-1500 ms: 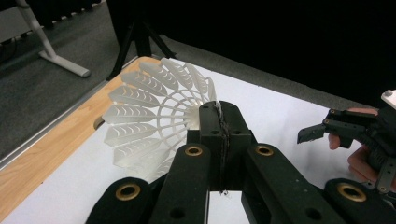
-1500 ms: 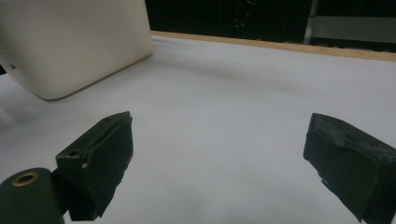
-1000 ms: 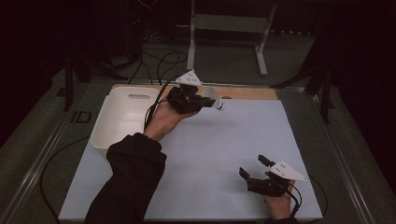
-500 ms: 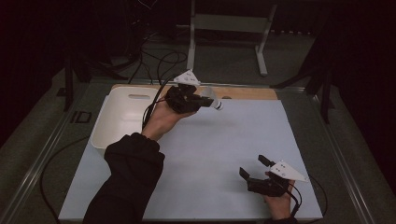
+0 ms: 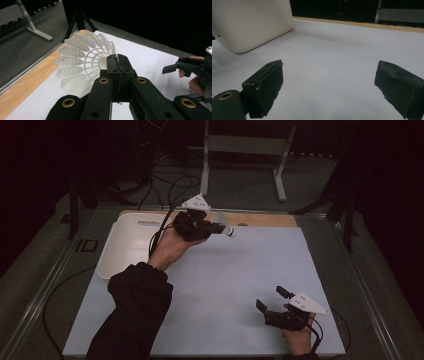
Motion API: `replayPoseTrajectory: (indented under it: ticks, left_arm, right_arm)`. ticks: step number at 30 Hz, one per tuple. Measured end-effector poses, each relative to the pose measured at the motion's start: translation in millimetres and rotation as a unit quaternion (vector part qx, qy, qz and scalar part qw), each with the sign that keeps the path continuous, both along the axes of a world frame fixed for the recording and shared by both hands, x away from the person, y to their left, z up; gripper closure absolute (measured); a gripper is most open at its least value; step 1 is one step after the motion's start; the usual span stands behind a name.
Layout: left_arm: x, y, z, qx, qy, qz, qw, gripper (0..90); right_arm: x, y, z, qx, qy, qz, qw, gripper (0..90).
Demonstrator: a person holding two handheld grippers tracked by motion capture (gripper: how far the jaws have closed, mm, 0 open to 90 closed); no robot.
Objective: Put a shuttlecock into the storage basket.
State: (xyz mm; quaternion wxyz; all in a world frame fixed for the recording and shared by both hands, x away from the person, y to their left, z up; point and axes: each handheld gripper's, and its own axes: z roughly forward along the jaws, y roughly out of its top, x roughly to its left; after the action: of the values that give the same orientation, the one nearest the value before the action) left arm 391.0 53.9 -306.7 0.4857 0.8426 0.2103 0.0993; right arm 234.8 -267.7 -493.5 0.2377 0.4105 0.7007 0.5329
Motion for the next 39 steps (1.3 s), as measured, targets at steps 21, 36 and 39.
replayPoseTrajectory:
  ticks: [21,36,39]
  left_arm:
    - [-1.1,13.9,3.4,0.002,-0.003,0.009,1.0000,90.0]
    - [-4.2,30.3,5.1,0.006,-0.006,0.016,0.9998,90.0]
    - [-4.4,33.2,4.7,0.004,-0.006,0.018,0.9998,90.0]
  right_arm:
    - [0.0,0.0,0.0,-0.001,-0.001,0.001,1.0000,8.1]
    - [-0.1,0.0,0.1,-0.002,-0.001,0.000,1.0000,8.1]
    - [0.0,-0.1,0.0,-0.003,-0.002,0.000,1.0000,8.1]
